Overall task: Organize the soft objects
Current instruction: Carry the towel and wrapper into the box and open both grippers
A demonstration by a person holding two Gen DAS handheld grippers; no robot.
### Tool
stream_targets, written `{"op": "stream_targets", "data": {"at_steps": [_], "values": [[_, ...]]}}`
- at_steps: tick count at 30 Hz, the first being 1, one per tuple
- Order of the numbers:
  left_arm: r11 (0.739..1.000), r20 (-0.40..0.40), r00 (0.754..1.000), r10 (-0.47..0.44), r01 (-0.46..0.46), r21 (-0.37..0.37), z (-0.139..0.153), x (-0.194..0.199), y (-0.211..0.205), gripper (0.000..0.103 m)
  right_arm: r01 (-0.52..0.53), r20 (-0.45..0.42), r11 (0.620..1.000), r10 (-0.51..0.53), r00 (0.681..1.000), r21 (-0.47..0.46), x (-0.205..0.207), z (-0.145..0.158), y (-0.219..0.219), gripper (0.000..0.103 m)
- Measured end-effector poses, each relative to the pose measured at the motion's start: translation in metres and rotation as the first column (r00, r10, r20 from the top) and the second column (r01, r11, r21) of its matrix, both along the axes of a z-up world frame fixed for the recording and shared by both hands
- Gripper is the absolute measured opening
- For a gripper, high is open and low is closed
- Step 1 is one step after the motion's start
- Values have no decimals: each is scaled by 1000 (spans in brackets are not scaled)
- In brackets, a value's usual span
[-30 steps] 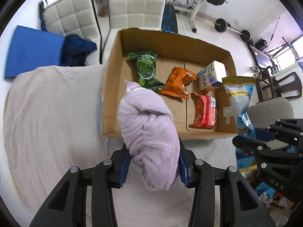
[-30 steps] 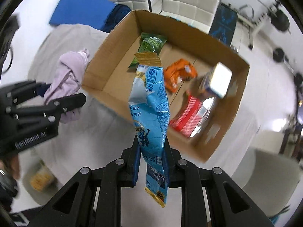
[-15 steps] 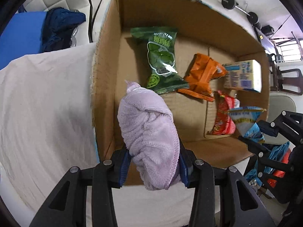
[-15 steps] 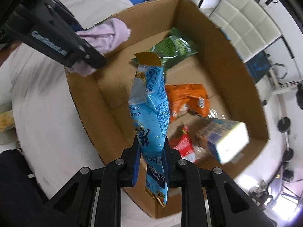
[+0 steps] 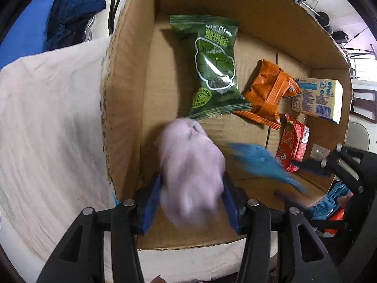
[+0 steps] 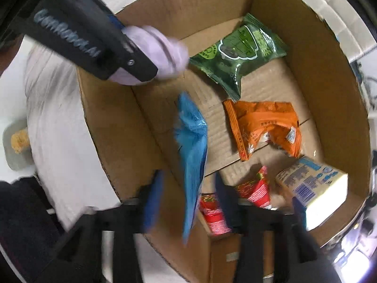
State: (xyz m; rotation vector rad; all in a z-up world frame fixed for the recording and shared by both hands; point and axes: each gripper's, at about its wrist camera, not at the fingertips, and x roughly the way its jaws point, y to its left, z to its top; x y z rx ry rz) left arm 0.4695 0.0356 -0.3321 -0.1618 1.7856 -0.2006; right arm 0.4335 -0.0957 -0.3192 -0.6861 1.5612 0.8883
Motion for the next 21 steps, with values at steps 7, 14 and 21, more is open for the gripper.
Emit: {"op": "stream_targets", "data": {"at_steps": [7, 14, 21], "values": [[1000, 28, 1000, -8, 8, 1, 13, -2, -1, 52, 104, -20, 994, -104, 994, 18, 3, 10, -11, 70], [1000, 100, 995, 11, -14, 25, 38, -17, 4, 52, 302, -1, 953, -302, 953, -6, -2, 13, -34, 71], [984, 328, 945, 10, -68, 167, 77, -43, 8, 99, 586, 39, 810, -586, 809, 12, -14, 24, -63, 103]]}}
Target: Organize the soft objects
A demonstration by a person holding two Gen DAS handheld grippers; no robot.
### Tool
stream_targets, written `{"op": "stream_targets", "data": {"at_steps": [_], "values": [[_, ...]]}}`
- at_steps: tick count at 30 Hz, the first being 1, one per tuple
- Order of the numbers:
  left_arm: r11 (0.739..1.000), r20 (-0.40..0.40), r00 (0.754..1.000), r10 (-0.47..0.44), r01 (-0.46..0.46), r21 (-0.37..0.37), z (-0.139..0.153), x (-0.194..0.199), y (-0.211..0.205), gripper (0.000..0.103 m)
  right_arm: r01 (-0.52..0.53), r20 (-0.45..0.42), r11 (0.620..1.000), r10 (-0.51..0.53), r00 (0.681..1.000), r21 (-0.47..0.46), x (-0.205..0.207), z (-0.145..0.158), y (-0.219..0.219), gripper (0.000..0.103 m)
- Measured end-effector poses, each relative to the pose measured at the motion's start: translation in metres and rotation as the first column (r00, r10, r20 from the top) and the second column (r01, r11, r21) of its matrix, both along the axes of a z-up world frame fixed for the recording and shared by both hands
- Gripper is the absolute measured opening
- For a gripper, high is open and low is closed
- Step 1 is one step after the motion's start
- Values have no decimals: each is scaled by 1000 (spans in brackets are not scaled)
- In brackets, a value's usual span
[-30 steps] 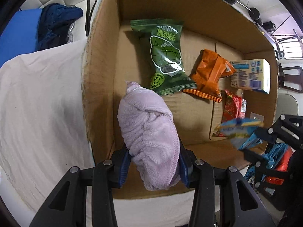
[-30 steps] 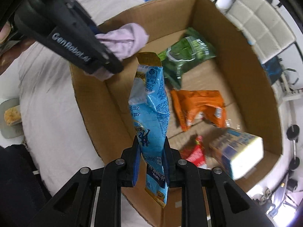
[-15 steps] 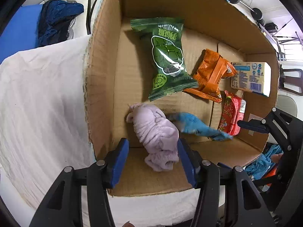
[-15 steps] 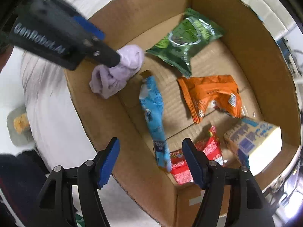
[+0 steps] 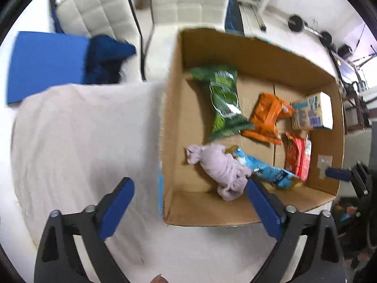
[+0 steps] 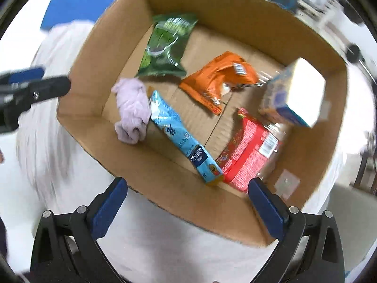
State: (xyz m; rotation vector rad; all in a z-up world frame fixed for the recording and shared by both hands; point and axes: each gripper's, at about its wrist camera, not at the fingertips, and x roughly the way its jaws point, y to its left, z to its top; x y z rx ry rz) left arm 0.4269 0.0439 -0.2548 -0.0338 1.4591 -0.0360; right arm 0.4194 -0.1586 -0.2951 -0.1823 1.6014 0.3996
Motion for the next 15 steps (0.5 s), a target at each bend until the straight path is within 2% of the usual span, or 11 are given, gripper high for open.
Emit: {"op": "stream_targets", "data": {"at_steps": [3, 6, 10, 15], "values": [[999, 41, 999, 35, -34, -8, 9, -11, 3, 99, 89, 50, 996, -88, 995, -12, -11, 11, -4, 103], [999, 68, 997, 42, -42, 2, 14, -19, 0, 99, 187, 111, 982, -183, 977, -31, -20, 23, -11, 103], [997, 100, 994, 45, -50, 51, 18, -32, -7, 99, 301, 100, 953, -297, 950, -31, -27, 25, -20, 103], [997, 99, 994, 53, -58, 50, 16, -43, -13, 99, 373, 130, 927, -366, 922, -31, -36, 32, -28, 103]]}}
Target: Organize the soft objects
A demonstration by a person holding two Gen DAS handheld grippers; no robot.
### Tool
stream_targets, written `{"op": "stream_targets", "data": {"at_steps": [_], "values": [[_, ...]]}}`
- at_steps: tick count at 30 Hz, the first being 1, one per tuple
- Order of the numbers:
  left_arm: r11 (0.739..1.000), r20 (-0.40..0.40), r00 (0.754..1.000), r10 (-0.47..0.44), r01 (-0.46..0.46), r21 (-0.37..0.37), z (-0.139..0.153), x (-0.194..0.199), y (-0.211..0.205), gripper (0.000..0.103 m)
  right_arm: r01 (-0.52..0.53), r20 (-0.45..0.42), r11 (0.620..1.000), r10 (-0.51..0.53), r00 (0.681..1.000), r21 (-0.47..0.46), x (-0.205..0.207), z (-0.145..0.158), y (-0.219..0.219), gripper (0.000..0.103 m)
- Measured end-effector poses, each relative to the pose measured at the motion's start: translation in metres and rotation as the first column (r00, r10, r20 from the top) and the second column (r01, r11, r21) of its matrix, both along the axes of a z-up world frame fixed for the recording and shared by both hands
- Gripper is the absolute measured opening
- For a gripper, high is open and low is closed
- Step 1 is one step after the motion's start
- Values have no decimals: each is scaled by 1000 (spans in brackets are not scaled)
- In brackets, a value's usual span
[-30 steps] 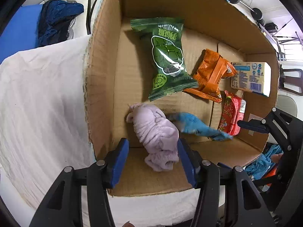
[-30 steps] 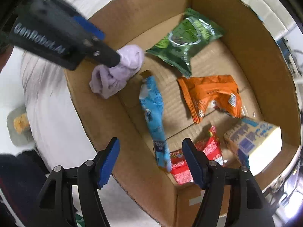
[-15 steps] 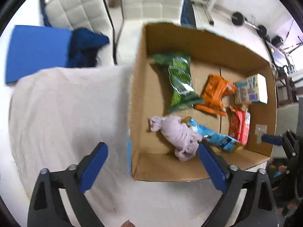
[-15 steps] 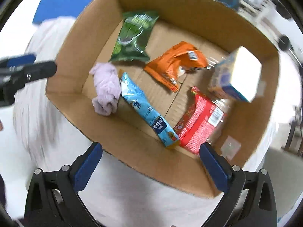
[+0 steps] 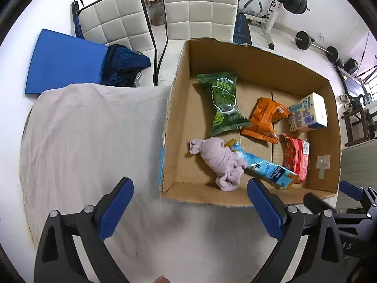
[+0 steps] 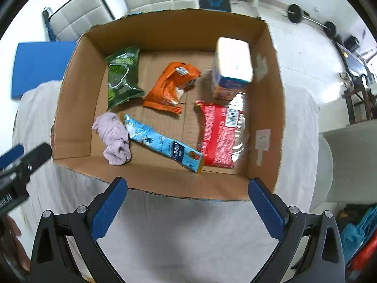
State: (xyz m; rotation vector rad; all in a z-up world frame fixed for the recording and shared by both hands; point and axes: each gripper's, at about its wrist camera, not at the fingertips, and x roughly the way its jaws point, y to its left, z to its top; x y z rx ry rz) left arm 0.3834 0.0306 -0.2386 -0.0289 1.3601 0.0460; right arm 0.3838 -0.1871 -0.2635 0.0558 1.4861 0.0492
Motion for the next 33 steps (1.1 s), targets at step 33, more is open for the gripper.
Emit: {"op": "stream_targets", "data": {"at_steps": [33], "values": [[999, 390, 920, -37, 41, -3, 226, -202, -34, 99, 13, 375, 1000, -21, 927, 26, -218, 250, -20, 103]]}}
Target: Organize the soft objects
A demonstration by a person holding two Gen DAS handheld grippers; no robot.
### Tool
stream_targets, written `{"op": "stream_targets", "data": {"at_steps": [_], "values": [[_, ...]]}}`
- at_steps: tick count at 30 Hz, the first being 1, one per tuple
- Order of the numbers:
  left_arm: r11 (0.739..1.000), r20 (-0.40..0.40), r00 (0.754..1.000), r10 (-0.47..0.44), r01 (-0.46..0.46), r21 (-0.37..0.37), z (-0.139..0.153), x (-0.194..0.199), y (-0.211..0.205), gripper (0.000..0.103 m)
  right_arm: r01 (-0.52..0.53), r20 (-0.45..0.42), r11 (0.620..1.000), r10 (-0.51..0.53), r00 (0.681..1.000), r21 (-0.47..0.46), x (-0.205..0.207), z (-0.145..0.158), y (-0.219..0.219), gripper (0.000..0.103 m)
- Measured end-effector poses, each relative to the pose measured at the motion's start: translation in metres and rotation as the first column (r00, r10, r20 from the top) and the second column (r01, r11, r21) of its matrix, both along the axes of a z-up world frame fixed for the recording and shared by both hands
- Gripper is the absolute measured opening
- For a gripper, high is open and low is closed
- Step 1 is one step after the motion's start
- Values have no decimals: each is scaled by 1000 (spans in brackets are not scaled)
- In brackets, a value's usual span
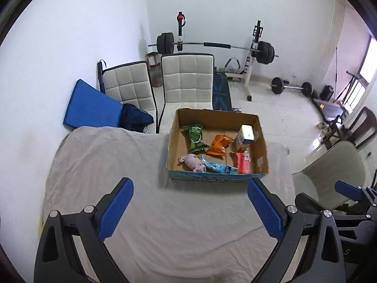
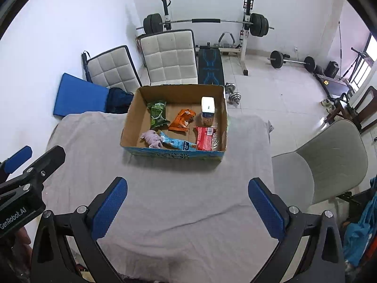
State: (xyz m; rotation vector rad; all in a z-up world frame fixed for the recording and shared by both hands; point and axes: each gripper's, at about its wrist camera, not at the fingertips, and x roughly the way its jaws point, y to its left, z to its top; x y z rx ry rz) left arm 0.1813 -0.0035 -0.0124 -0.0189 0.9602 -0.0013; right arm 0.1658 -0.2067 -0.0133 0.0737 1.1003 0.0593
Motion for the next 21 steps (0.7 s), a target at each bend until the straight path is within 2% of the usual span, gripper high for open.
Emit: {"op": "stream_targets", "data": {"at_steps": [12, 17, 18, 21], "values": [[1000, 24, 1000, -13, 13, -5, 32, -43, 3, 99, 27, 60, 1000, -26, 998, -6, -75, 52, -8, 103], [1000, 57, 998, -7, 7, 2, 36, -45, 1, 99, 55, 118, 998, -50, 992, -41, -78, 65, -11, 103], [1000, 57, 998, -6, 6, 10, 35, -44, 0, 103, 63, 127, 997, -56, 990, -48, -77, 67, -12, 103], [1000, 72, 997, -3, 2, 8, 32, -41, 0, 103, 67, 133, 997, -60, 989, -48, -69, 66, -13, 103]]}}
